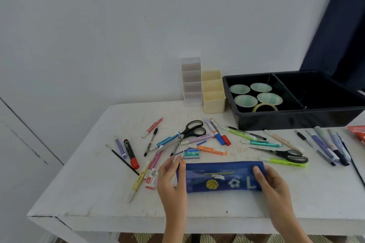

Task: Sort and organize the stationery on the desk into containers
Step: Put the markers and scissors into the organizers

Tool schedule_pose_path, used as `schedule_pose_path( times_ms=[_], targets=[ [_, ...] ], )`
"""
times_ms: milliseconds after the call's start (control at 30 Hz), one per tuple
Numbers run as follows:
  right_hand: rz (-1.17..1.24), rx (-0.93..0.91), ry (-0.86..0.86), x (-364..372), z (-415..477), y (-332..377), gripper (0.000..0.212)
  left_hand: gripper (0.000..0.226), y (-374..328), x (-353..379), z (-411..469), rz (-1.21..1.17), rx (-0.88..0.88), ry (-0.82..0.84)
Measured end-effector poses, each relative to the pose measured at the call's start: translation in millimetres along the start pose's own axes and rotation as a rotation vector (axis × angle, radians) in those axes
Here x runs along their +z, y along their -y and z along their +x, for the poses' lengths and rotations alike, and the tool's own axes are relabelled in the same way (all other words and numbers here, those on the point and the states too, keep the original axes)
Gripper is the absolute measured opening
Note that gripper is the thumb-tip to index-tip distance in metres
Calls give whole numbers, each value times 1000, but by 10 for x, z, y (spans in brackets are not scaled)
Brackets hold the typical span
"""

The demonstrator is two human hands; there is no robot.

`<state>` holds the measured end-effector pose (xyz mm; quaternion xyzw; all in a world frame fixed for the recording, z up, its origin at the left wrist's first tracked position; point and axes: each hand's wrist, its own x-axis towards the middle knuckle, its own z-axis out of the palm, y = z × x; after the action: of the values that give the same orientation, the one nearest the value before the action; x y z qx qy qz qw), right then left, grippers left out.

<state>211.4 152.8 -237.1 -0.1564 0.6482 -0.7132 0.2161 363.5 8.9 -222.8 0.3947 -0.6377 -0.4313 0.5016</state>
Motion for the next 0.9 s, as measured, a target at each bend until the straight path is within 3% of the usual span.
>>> schedule_pose_path(
  times_ms=[100,200,267,367,400,467,500,600,700,767,867,900],
  targets=[
    [-248,-25,139,-54,26,-85,38,85,152,93,-100,117,-66,215],
    [-352,-36,119,-97,38,-99,41,105,211,108,-156,198,-100,217],
    [-314,-72,69,-116,7,-81,33,99,231,89,-156,95,-198,203],
    [-148,-77,26,-205,-71,-6,27,71,139,104,-130,-83,-324,226],
    [-80,-66,16,-254,-92,13,33,59,62,138,-131,-135,-355,231],
    [22,-49,-8,-386,-115,46,66,42,-96,268,-155,-283,-438,226],
    [64,-45,-25,-452,-124,71,77,42,-173,357,-171,-375,-487,242],
    [209,-47,-76,-692,-127,189,81,57,-362,677,-279,-593,-574,382],
    [300,-38,-165,-1020,-105,334,96,93,-521,1048,-444,-742,-605,529],
    [340,-39,-223,-1293,-64,427,89,103,-625,1366,-589,-786,-593,644],
    [420,-28,-320,-1710,24,532,44,69,-832,1857,-848,-746,-516,777],
    [413,-36,-346,-1850,59,573,38,57,-892,2038,-928,-736,-504,799]
  ],
)
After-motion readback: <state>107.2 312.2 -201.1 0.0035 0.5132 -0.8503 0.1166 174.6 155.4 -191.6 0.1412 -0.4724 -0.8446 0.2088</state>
